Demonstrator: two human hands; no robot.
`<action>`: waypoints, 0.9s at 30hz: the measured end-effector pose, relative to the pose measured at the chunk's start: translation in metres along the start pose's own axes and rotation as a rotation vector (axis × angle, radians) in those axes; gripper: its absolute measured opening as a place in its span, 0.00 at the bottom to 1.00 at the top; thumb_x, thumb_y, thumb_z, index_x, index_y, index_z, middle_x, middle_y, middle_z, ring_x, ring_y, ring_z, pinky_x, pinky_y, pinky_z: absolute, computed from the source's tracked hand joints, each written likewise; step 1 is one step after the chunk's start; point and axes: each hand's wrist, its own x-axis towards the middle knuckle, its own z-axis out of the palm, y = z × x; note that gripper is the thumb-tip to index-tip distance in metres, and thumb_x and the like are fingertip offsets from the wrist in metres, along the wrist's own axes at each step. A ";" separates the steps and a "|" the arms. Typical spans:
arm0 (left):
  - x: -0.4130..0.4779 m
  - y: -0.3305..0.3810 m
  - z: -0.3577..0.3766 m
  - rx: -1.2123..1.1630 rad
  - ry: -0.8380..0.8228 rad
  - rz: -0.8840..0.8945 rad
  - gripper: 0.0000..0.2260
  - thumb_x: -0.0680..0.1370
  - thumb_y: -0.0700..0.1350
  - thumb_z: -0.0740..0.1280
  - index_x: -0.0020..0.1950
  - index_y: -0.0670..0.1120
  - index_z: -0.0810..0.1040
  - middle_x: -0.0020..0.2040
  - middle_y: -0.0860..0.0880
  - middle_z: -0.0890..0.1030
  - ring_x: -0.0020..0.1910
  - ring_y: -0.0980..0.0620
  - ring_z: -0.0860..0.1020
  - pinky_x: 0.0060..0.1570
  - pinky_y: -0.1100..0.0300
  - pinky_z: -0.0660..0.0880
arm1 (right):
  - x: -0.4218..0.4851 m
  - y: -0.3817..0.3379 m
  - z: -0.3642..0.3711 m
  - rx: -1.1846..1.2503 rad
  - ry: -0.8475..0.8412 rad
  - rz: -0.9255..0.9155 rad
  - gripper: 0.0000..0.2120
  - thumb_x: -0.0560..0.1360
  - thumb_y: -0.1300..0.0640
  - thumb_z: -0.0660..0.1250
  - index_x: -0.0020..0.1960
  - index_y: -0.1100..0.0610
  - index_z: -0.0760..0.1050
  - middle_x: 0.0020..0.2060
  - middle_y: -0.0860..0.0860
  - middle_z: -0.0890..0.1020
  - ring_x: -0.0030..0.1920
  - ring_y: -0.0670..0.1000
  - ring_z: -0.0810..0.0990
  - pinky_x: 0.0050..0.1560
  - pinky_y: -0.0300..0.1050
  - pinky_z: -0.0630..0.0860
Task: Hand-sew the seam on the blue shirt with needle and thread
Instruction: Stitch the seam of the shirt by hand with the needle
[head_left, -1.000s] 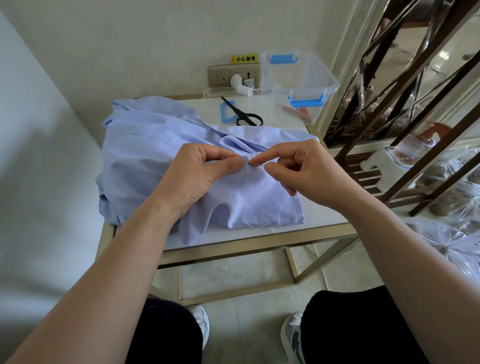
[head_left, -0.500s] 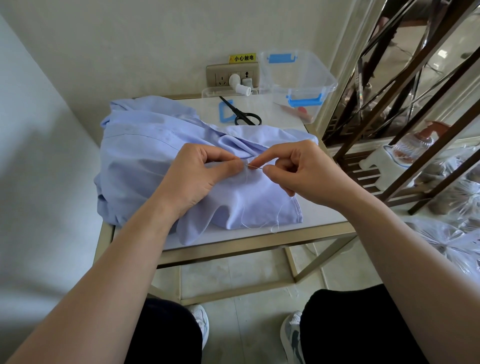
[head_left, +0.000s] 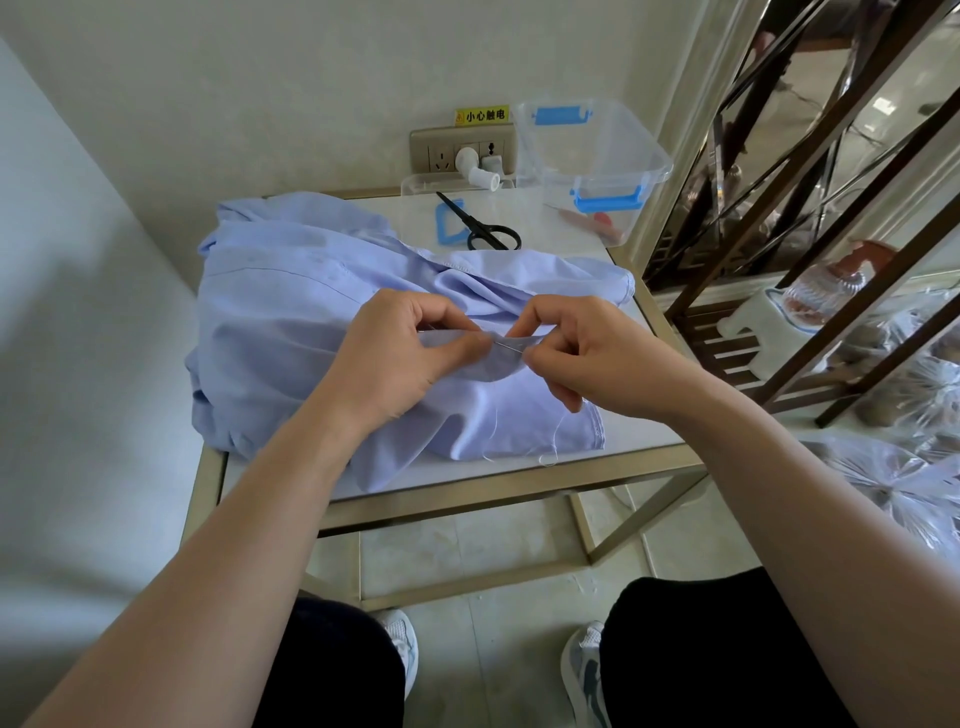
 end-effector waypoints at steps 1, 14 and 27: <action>0.000 0.000 0.000 -0.005 0.009 0.002 0.05 0.73 0.46 0.75 0.39 0.47 0.84 0.36 0.52 0.83 0.37 0.60 0.76 0.41 0.62 0.71 | 0.000 -0.001 0.000 0.000 0.006 -0.005 0.07 0.76 0.67 0.60 0.50 0.61 0.74 0.22 0.52 0.77 0.21 0.44 0.65 0.27 0.30 0.63; 0.001 0.000 -0.002 -0.062 0.016 -0.046 0.01 0.74 0.42 0.74 0.42 0.47 0.85 0.39 0.55 0.84 0.39 0.65 0.78 0.44 0.73 0.71 | 0.002 0.003 -0.004 0.078 0.053 -0.034 0.05 0.79 0.62 0.63 0.49 0.55 0.77 0.23 0.50 0.78 0.25 0.48 0.65 0.28 0.36 0.65; -0.002 0.006 -0.005 -0.178 -0.050 -0.089 0.04 0.75 0.41 0.72 0.41 0.48 0.85 0.38 0.55 0.84 0.40 0.62 0.79 0.47 0.70 0.73 | 0.001 0.006 -0.011 0.192 0.023 -0.040 0.05 0.80 0.62 0.64 0.49 0.58 0.79 0.24 0.51 0.76 0.28 0.54 0.66 0.29 0.40 0.66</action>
